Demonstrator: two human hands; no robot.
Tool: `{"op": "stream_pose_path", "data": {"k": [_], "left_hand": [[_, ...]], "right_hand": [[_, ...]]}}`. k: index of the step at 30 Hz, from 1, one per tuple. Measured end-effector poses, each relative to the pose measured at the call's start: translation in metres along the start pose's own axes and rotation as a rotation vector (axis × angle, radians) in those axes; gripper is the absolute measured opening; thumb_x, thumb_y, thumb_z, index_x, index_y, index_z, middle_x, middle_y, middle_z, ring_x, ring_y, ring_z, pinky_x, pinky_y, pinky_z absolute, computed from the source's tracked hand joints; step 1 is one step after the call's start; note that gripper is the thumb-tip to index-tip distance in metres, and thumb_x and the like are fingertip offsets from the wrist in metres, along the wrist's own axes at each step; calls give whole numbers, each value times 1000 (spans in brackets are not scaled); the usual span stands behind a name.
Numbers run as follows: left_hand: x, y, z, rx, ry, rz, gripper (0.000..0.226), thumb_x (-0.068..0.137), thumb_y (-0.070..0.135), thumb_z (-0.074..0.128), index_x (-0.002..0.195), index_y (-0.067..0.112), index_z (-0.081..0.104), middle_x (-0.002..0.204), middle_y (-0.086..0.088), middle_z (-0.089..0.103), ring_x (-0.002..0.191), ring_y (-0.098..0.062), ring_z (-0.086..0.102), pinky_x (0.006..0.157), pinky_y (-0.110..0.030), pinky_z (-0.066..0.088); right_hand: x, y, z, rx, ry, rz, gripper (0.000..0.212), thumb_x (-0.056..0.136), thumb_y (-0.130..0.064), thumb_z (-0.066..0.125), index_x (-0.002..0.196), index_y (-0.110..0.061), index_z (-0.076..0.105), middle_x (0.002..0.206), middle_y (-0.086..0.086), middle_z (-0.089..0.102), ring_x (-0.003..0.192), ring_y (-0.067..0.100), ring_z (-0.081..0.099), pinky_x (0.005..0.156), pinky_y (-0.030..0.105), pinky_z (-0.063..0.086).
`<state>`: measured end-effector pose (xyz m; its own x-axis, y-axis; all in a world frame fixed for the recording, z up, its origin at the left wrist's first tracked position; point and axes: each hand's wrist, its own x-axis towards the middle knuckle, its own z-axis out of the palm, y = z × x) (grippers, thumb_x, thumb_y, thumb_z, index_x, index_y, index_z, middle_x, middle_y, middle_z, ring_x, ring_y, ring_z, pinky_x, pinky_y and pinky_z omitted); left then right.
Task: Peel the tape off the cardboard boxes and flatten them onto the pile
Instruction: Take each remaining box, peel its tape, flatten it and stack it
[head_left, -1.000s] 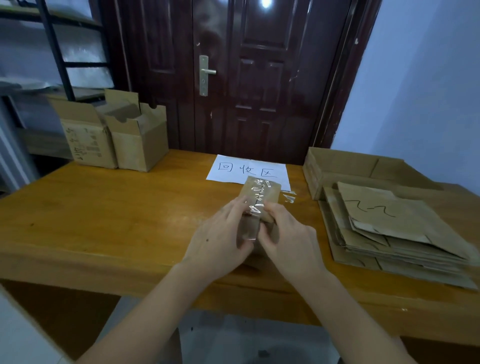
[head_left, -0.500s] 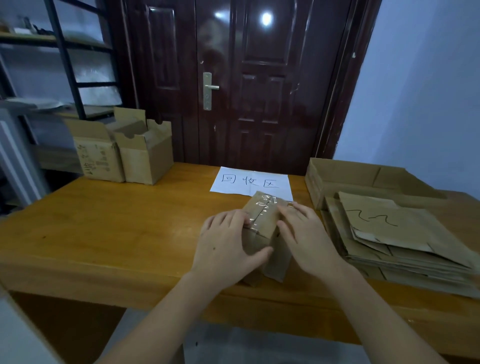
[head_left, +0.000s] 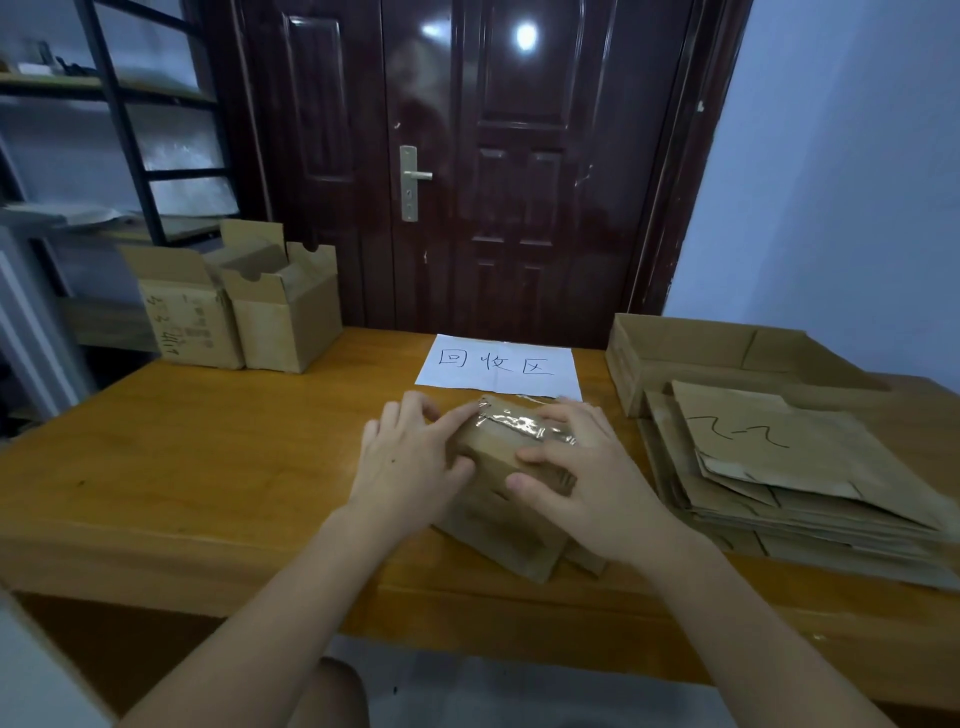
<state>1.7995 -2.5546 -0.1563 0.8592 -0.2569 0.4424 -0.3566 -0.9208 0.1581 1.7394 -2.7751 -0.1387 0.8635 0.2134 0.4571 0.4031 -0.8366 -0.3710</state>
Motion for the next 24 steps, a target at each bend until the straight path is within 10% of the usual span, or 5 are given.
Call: {"op": "stream_pose_path", "data": {"k": [5,12,24], "left_hand": [[19,7,6,-74,-141,41,59,103,25,43,157,41,27,124,4,54,113,-20,49,93,-36,39],[44,15,13,-968,-191,-283,37,98,7,46,116,23,73,121,6,70,120,-15,61,108,-36,46],[44,31,14,-481,-12,15,39,99,35,59,138,32,54,126,17,51,125,-9,45,104,-31,31]], "right_hand": [[2,-14,-2,-93,-143,6,67,84,-83,37,133,-44,62,136,-25,46,125,2,32,109,37,34],[13,-17,-7,33,-131,-24,41,99,-58,50,127,-36,67,116,-21,62,105,3,48,89,32,47],[76,26,19,87,19,238,28,98,-25,59,125,-28,68,116,-10,71,117,17,57,100,42,48]]}}
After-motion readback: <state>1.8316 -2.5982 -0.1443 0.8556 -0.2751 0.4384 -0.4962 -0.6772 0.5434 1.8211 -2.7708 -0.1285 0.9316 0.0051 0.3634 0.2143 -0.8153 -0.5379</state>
